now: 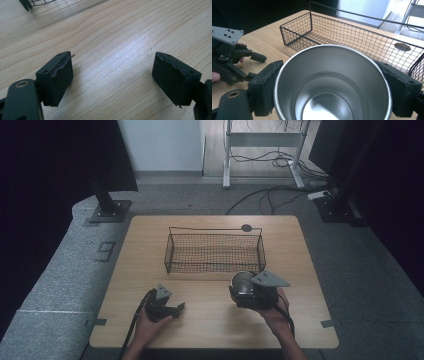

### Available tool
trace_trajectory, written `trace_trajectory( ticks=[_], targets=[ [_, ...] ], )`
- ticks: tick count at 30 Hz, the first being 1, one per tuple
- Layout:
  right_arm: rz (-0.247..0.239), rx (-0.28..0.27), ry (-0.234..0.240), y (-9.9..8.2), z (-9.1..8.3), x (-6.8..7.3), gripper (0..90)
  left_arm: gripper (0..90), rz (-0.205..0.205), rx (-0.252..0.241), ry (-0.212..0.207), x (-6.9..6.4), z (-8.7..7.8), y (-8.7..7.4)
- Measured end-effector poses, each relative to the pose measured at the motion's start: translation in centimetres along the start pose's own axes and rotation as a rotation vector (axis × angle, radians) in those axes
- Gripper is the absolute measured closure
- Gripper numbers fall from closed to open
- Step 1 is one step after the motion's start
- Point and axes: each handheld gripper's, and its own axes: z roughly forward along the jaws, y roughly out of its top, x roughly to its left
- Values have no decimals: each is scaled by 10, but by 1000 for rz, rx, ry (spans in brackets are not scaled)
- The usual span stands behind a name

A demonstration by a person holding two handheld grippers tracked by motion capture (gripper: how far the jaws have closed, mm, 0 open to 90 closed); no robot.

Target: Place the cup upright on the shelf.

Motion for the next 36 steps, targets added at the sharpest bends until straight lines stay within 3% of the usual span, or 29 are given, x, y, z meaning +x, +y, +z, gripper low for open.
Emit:
trace_trajectory(
  ticks=[36],
  targets=[
    [4, -18, 0, 34, 12, -10, 134, 171, 0, 0, -1, 0, 0, 0]
  ],
)
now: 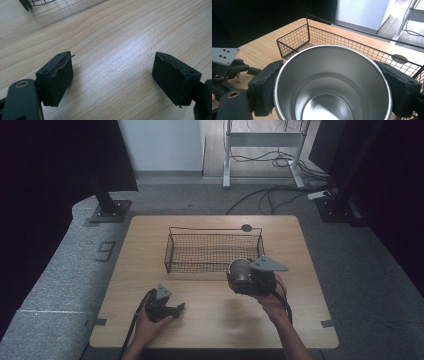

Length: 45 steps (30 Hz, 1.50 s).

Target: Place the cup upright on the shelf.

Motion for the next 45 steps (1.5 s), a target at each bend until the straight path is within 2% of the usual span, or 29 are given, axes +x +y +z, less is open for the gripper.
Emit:
trace_trajectory(
  ticks=[20, 45],
  targets=[
    [15, 8, -6, 14, 17, -9, 133, 171, 0, 0, 0, 0, 0, 0],
    [29, 13, -25, 32, 31, -19, 133, 171, 0, -1, 2, 0, 0, 0]
  ],
)
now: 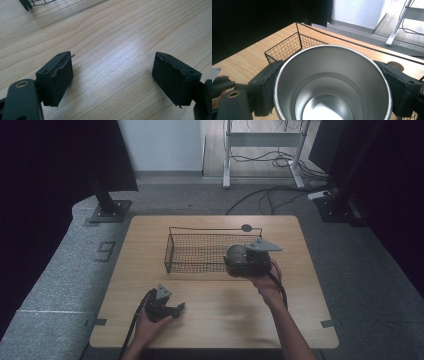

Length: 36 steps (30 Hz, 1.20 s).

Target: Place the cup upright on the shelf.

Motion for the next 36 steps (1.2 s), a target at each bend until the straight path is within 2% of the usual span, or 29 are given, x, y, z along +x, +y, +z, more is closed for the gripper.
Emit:
trace_trajectory(
  ticks=[22, 36],
  targets=[
    [17, 10, -12, 16, 18, -13, 134, 171, 0, 0, 1, 0, 0, 0],
    [17, 26, -18, 25, 31, -17, 134, 171, 0, 0, 0, 0, 0, 0]
  ],
)
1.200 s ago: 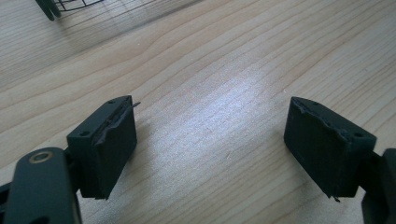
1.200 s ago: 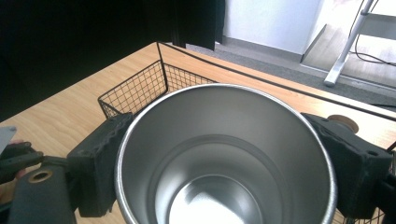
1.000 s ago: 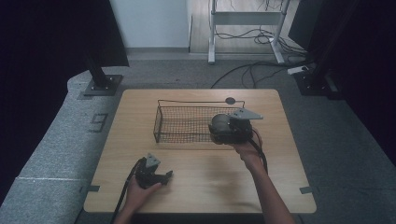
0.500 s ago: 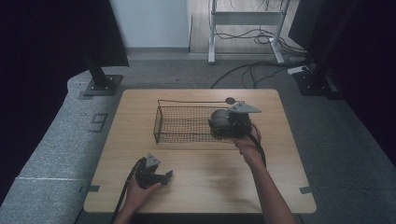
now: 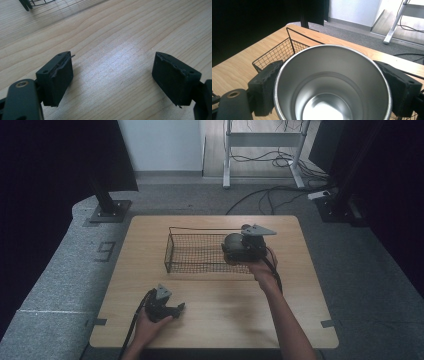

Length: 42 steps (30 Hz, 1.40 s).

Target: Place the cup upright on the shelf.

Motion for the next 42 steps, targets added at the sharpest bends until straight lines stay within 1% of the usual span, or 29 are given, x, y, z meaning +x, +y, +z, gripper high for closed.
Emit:
trace_trajectory(
  ticks=[6, 9, 15, 21, 31, 42],
  targets=[
    [-1, 12, -9, 4, 6, -3, 133, 171, 0, 0, -1, 0, 0, 0],
    [8, 13, 0, 6, 9, -4, 133, 171, 0, -1, -1, 0, 0, 0],
    [15, 23, -6, 10, 16, -7, 133, 171, -1, -1, -2, 0, 0, 0],
    [17, 33, -9, 10, 26, -11, 133, 171, -1, -1, -2, 0, 0, 0],
    [36, 54, -25, 10, 45, -22, 133, 171, -1, -2, 0, 0, 0, 0],
    [40, 72, -39, 8, 60, -27, 133, 170, 0, -2, -1, 0, 0, 0]
  ],
)
